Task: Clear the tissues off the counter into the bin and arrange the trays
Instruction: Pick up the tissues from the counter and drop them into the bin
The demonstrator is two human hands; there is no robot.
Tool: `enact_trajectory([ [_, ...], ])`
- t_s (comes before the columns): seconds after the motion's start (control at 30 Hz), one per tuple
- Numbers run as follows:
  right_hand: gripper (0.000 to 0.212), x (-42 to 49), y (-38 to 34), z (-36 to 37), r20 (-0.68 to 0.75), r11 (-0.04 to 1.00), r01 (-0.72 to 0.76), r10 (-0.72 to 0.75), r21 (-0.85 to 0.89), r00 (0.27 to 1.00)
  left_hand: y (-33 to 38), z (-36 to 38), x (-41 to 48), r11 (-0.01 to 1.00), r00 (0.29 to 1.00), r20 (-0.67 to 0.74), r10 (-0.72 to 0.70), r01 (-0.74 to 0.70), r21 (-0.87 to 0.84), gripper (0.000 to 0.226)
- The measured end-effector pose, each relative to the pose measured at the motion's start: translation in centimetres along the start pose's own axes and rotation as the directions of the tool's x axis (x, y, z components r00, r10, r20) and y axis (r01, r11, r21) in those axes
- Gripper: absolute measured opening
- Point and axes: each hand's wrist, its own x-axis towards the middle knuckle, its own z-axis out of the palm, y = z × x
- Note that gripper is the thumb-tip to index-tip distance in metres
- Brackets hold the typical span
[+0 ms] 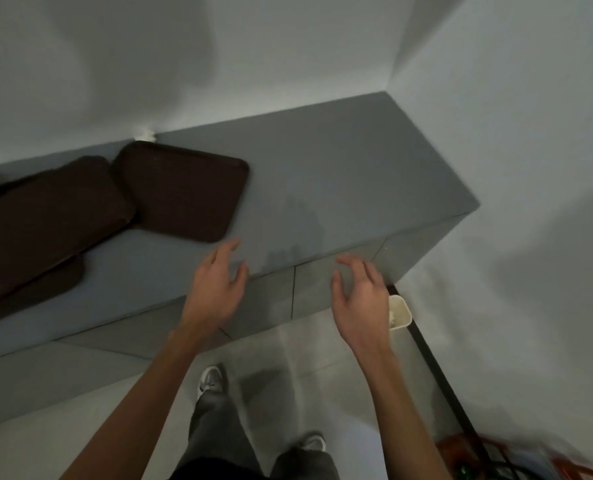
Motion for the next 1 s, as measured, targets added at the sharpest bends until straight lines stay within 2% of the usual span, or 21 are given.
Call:
enact_trajectory([
  [0.17, 0.021, 3.6, -6.3, 8.0, 0.104, 0.994, 0.107, -0.11, 0.035, 0.988, -8.0, -5.9, 3.0, 0.992, 0.991, -0.052, -0.126, 0.126, 0.005, 0.045],
  [0.33, 0.017, 7.7, -12.1, 17.8, 0.146, 0.989, 0.142, -0.145, 0.028, 0.979, -16.6, -11.8, 8.8, 0.976, 0.975, -0.073, -0.209, 0.212, 0.042, 0.044],
  [0.53, 0.022, 13.2, -18.6, 28.7, 0.224, 0.995, 0.095, -0.094, 0.009, 0.97, -28.1, -16.0, 17.6, 0.949, 0.963, -0.055, -0.265, 0.271, 0.163, 0.042],
  [0.67, 0.031, 18.2, -22.8, 35.4, 0.316, 0.995, 0.097, -0.089, -0.01, 0.945, -35.2, -16.8, 21.2, 0.909, 0.941, -0.021, -0.337, 0.331, 0.252, 0.056],
  [0.83, 0.045, 26.0, -27.5, 44.4, 0.474, 0.978, 0.195, -0.139, -0.072, 0.87, -39.3, -16.2, 22.2, 0.908, 0.95, -0.028, -0.311, 0.306, 0.285, 0.069],
  [1.0, 0.045, 33.7, -30.0, 52.6, 0.576, 0.938, 0.282, -0.118, -0.204, 0.809, -40.0, -15.5, 22.4, 0.896, 0.951, -0.04, -0.306, 0.302, 0.326, 0.071],
])
